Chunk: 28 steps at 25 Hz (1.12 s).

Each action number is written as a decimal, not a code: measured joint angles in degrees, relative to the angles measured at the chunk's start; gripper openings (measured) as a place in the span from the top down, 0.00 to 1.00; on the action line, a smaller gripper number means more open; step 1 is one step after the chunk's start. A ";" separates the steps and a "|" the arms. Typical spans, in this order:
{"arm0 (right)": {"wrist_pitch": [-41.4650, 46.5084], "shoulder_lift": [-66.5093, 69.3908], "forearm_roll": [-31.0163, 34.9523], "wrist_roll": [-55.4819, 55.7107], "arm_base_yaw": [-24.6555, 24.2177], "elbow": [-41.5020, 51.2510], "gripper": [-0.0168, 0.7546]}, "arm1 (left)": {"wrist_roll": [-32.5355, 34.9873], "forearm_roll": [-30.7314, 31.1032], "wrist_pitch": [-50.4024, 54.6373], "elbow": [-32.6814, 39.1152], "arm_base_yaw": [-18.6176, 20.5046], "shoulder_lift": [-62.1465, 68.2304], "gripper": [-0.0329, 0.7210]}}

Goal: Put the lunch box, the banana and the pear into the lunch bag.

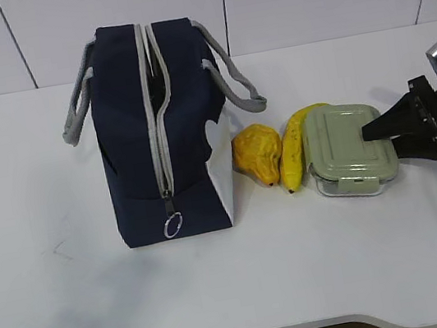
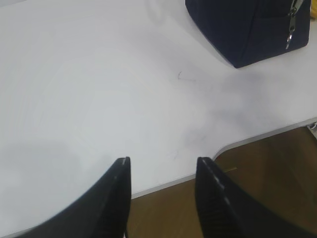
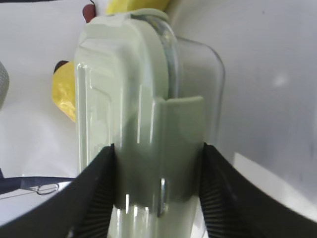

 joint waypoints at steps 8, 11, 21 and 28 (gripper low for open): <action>-0.47 -5.58 -3.43 4.90 0.00 -0.80 0.47 | 0.00 0.00 0.96 -0.58 0.00 0.00 0.52; -0.36 -8.79 -3.84 7.14 0.00 -0.80 0.47 | 0.00 0.00 2.49 -3.21 0.00 0.39 0.52; 0.63 -21.83 -2.60 12.28 0.36 -0.80 0.47 | 0.00 -7.60 1.70 -12.76 0.00 16.64 0.52; 1.79 -27.66 -1.36 15.73 6.17 -1.51 0.47 | -0.11 -16.30 -1.22 -21.46 0.00 37.78 0.59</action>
